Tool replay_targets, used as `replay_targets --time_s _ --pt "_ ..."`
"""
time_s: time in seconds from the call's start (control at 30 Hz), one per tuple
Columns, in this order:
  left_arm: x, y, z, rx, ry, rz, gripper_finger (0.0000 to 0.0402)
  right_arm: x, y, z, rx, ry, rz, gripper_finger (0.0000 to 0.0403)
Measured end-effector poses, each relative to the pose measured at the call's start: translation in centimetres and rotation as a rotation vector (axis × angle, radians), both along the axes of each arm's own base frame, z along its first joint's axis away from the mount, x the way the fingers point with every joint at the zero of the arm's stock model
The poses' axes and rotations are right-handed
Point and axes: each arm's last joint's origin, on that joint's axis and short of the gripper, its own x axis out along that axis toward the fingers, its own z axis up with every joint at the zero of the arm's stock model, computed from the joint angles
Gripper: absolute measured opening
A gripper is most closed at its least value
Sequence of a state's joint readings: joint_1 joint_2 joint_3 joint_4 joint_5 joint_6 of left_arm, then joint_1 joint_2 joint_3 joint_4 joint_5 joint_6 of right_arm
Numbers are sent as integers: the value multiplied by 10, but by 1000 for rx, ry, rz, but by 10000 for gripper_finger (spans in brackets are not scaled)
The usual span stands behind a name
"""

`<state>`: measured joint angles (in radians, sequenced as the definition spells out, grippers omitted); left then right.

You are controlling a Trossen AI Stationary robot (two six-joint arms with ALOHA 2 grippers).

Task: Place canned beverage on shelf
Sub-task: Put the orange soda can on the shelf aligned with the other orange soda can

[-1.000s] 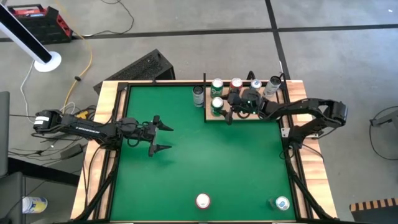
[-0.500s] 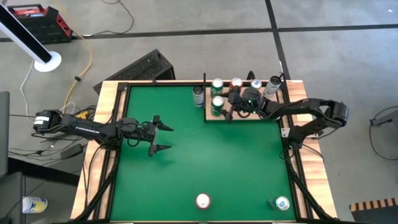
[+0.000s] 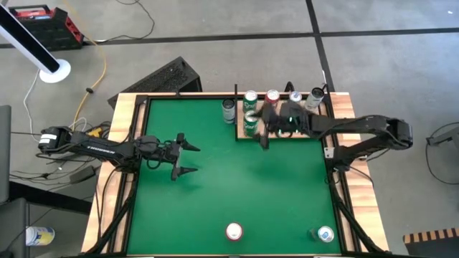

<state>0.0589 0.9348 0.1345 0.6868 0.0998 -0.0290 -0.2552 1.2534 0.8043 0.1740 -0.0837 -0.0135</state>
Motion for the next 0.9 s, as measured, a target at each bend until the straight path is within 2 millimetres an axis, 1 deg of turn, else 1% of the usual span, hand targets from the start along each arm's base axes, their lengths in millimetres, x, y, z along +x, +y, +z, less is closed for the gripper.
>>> replay_targets --time_s 0.1,0.17,0.27,0.33,0.4,0.43,0.5,0.53,0.63,0.7,0.8,0.9 --pt "0 0 0 18 -2 -4 377 10 40 2 57 23 138 395" --pt "0 0 0 25 -2 -11 377 12 69 3 88 19 232 394" --pt "0 -1 0 25 -6 -34 377 15 113 3 121 -12 328 393" --pt "0 -1 1 24 -10 -50 377 11 141 -1 137 -5 392 393" --pt "0 -2 1 22 -11 -67 377 15 168 -3 144 -58 439 393" --pt "0 -2 1 17 -11 -77 377 15 180 -6 142 -66 445 393" --pt "0 -3 1 9 -17 -93 377 15 203 -21 127 -38 437 393" --pt "0 -3 1 3 -15 -100 377 19 214 -26 123 -45 426 393" --pt "0 -3 1 -15 -7 -117 377 26 238 -40 98 -30 371 393" --pt "0 -4 0 -32 3 -130 377 34 253 -44 122 -41 359 393" --pt "-1 -4 -1 -49 13 -141 377 45 270 -52 152 -19 361 393" --pt "-1 -4 -1 -60 19 -147 377 51 284 -59 183 -3 356 392"
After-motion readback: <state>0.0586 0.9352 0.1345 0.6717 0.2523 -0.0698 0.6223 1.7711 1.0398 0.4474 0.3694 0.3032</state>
